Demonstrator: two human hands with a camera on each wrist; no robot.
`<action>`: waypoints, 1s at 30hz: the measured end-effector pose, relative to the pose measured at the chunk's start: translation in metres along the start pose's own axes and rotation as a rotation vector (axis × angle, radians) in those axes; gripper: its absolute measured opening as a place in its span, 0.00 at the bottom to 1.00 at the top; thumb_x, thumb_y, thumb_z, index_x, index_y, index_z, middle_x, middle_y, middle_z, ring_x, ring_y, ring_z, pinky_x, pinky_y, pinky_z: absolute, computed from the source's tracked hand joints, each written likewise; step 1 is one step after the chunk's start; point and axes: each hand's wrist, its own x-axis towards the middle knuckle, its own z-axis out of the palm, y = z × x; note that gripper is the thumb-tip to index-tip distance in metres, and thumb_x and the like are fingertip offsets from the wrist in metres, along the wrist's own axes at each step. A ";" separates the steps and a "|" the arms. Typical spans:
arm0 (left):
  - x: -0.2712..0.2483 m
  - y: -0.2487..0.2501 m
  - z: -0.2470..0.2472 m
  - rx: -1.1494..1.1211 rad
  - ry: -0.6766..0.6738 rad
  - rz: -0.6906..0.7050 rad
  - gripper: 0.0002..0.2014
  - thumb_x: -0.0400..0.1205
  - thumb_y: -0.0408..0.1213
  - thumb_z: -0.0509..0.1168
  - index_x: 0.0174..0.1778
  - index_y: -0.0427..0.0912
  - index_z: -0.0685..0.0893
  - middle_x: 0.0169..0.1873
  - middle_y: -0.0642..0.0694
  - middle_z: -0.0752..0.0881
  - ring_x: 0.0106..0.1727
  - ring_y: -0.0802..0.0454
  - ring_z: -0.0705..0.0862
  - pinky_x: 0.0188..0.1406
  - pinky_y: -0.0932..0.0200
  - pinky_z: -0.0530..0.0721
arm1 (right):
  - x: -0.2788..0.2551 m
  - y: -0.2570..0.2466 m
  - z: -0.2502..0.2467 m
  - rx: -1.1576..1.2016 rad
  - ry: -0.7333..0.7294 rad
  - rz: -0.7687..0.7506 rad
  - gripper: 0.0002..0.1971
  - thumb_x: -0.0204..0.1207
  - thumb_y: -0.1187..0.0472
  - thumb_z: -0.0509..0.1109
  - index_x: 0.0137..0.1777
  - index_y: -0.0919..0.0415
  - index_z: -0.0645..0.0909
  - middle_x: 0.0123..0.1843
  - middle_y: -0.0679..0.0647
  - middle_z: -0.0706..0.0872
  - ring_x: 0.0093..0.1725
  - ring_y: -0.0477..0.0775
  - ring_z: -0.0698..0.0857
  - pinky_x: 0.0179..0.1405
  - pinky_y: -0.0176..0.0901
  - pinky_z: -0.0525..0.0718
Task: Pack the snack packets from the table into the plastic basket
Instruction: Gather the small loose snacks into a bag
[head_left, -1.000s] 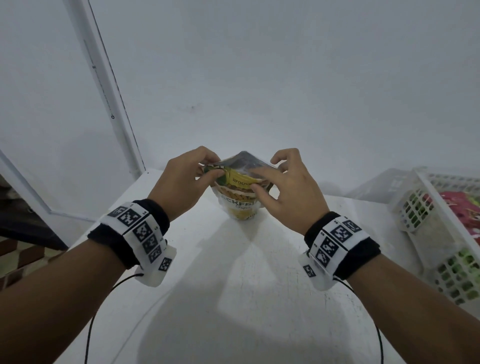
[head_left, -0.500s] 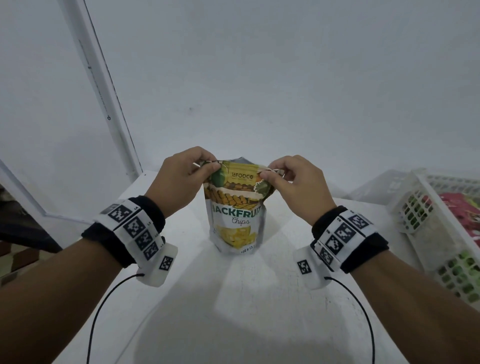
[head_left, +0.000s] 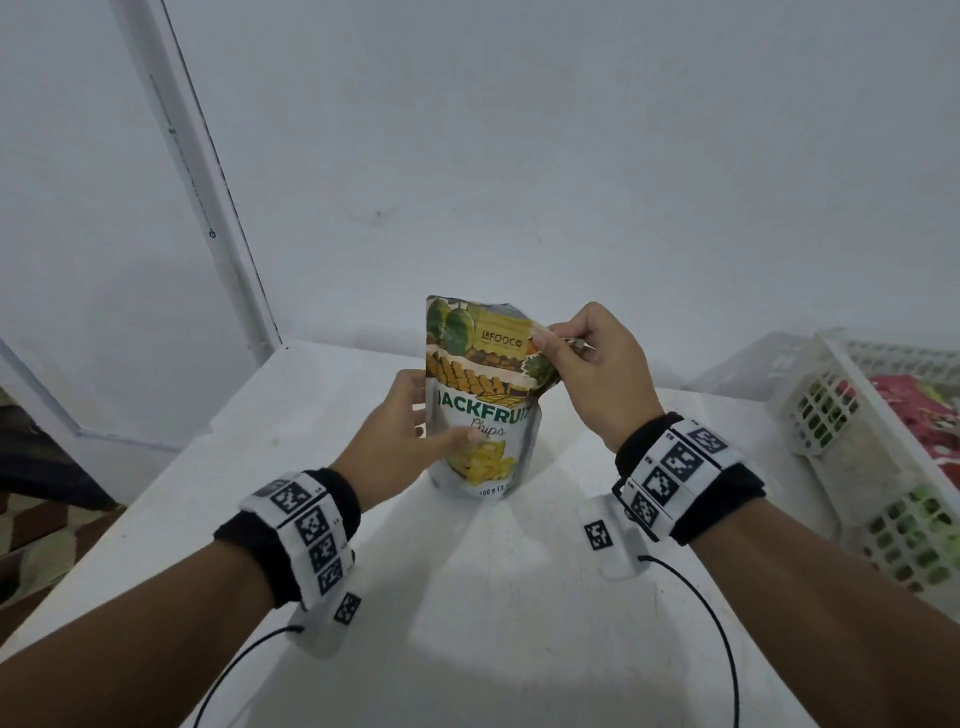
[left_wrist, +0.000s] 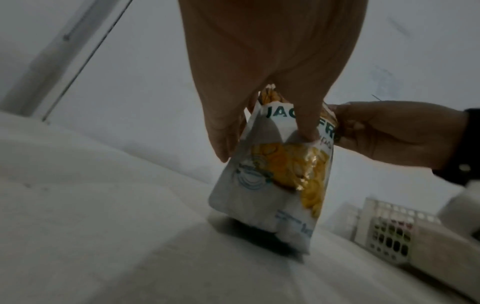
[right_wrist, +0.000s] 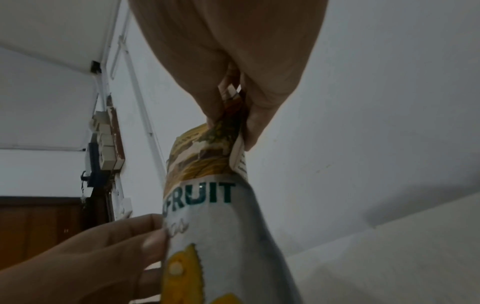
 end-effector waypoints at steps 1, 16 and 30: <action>0.003 -0.001 0.004 -0.029 0.008 0.005 0.30 0.72 0.48 0.82 0.65 0.52 0.73 0.63 0.55 0.85 0.61 0.55 0.88 0.60 0.45 0.90 | -0.002 -0.001 0.000 0.006 0.011 0.009 0.13 0.80 0.52 0.77 0.39 0.48 0.76 0.44 0.47 0.92 0.46 0.57 0.91 0.45 0.65 0.90; 0.013 0.105 0.058 -0.185 -0.092 0.187 0.22 0.80 0.48 0.76 0.64 0.47 0.75 0.54 0.48 0.92 0.51 0.57 0.92 0.48 0.51 0.93 | -0.061 -0.051 -0.070 0.248 0.125 0.181 0.22 0.79 0.56 0.78 0.69 0.57 0.76 0.58 0.56 0.92 0.54 0.55 0.93 0.48 0.54 0.93; -0.034 0.159 0.219 0.118 -0.480 0.404 0.32 0.81 0.61 0.67 0.78 0.54 0.65 0.62 0.56 0.80 0.55 0.64 0.84 0.45 0.70 0.81 | -0.142 -0.043 -0.272 0.040 0.591 0.313 0.30 0.70 0.43 0.83 0.66 0.55 0.77 0.57 0.61 0.90 0.51 0.57 0.92 0.50 0.57 0.93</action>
